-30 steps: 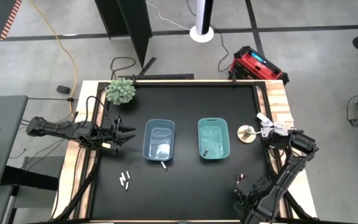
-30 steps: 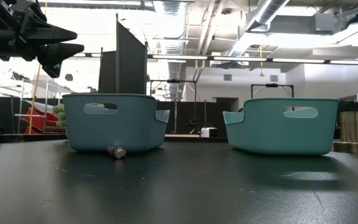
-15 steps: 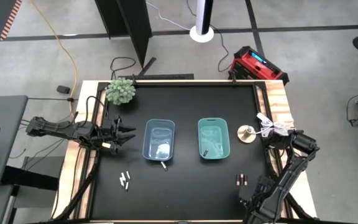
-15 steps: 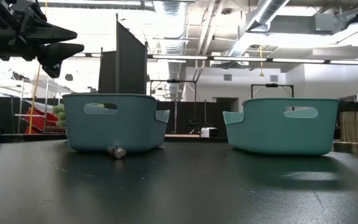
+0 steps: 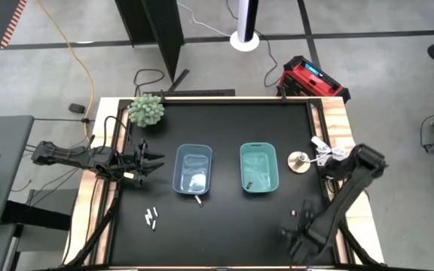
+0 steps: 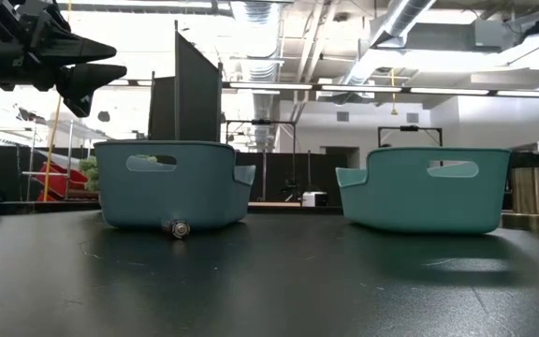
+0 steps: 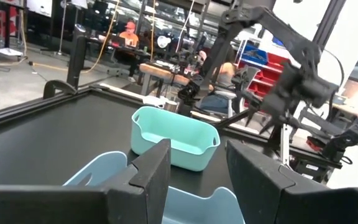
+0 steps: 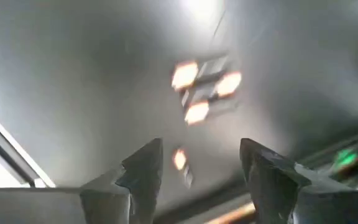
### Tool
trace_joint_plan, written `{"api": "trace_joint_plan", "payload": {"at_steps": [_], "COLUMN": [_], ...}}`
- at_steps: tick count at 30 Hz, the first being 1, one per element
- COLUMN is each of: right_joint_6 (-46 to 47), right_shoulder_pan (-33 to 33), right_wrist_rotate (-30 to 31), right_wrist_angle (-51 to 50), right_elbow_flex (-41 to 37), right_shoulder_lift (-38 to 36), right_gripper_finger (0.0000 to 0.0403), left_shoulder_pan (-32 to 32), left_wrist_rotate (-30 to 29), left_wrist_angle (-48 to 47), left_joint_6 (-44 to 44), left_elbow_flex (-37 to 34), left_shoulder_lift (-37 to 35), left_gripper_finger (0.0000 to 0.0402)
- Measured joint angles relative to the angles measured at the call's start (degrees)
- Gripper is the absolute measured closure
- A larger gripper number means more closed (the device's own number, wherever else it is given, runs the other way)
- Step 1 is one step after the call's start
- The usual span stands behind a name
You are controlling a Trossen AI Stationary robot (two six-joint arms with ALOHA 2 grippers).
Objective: Sort batteries
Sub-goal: Put the small black battery into the green bin
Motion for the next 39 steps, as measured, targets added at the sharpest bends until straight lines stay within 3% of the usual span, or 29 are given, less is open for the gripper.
{"api": "trace_joint_plan", "payload": {"at_steps": [7,13,16,19,25,32,39], "right_joint_6": [2.8,22.9,32.7,33.9,23.1,15.8,8.2], "right_shoulder_pan": [-2.5,8.9,16.1,19.6,20.9,18.9,15.7], "right_wrist_rotate": [18.6,24.1,23.9,21.2,15.8,6.2,1.4], "right_wrist_angle": [-7.9,-11.9,-9.3,-1.6,11.2,15.3,22.1], "right_elbow_flex": [0.0,-9.0,-15.1,-19.5,-22.3,-22.3,-22.3], "right_shoulder_lift": [-12.5,-24.7,-27.6,-27.9,-23.4,-16.6,-11.8], "right_gripper_finger": [0.0174,0.0174,0.0174,0.0174,0.0174,0.0174,0.0174], "left_shoulder_pan": [0.0,0.0,0.0,0.0,0.0,0.0,0.0], "left_wrist_rotate": [0.0,0.0,0.0,-0.2,-1.4,-2.4,-2.9], "left_wrist_angle": [0.0,-0.1,-0.6,-0.6,-0.6,-0.6,-0.6], "left_joint_6": [0.0,-0.9,-1.0,-1.8,-3.4,-4.0,-4.1], "left_elbow_flex": [0.0,0.0,0.0,0.0,0.0,0.0,0.0], "left_shoulder_lift": [0.0,0.0,0.0,0.0,0.0,0.0,0.0], "left_gripper_finger": [0.0249,0.0249,0.0249,0.0249,0.0249,0.0249,0.0249]}}
